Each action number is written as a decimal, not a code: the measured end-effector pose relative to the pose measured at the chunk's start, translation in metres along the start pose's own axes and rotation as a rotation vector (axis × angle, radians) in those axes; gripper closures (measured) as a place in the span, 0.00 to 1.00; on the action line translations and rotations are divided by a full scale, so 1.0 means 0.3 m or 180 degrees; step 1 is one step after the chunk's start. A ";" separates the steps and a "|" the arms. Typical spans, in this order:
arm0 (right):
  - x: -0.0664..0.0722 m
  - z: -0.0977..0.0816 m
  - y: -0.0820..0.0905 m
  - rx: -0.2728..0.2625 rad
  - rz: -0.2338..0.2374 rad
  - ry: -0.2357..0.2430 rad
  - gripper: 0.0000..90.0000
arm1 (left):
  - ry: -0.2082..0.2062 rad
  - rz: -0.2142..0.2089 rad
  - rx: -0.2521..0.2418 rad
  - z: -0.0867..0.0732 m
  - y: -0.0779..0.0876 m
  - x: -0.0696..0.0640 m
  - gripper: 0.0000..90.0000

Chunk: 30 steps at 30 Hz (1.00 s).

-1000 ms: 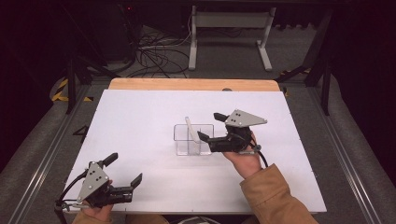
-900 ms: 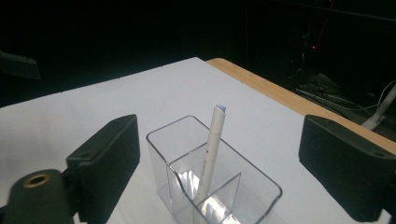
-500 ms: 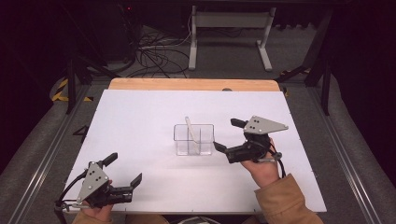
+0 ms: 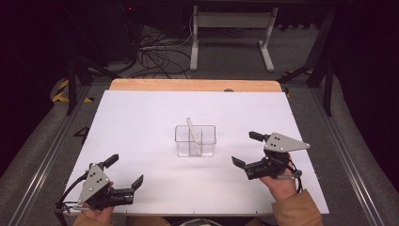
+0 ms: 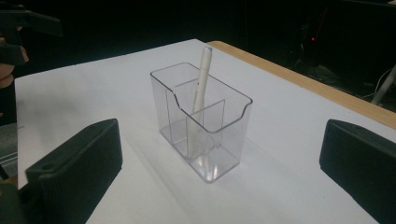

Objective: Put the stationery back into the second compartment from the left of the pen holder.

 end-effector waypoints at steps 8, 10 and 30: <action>-0.020 -0.094 0.036 -0.0001 -0.0057 -0.0136 0.00 | 0.0010 -0.0005 -0.0011 0.002 0.001 -0.001 0.01; -0.024 -0.118 0.041 0.0007 -0.0059 -0.0158 0.00 | 0.0004 -0.0001 -0.0011 0.001 0.001 0.000 0.01; -0.024 -0.301 0.071 0.0072 -0.0031 -0.0343 0.00 | -0.0023 0.0025 -0.0002 -0.011 -0.005 0.012 0.01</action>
Point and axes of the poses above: each handheld gripper's, and its own axes: y roughly backward along the jaws, z roughly out of its top, x roughly to its left, the point moved 9 cm from there along -y, roughly forward along the jaws, and after that the axes turned 9 degrees about z, right-handed, at the moved point
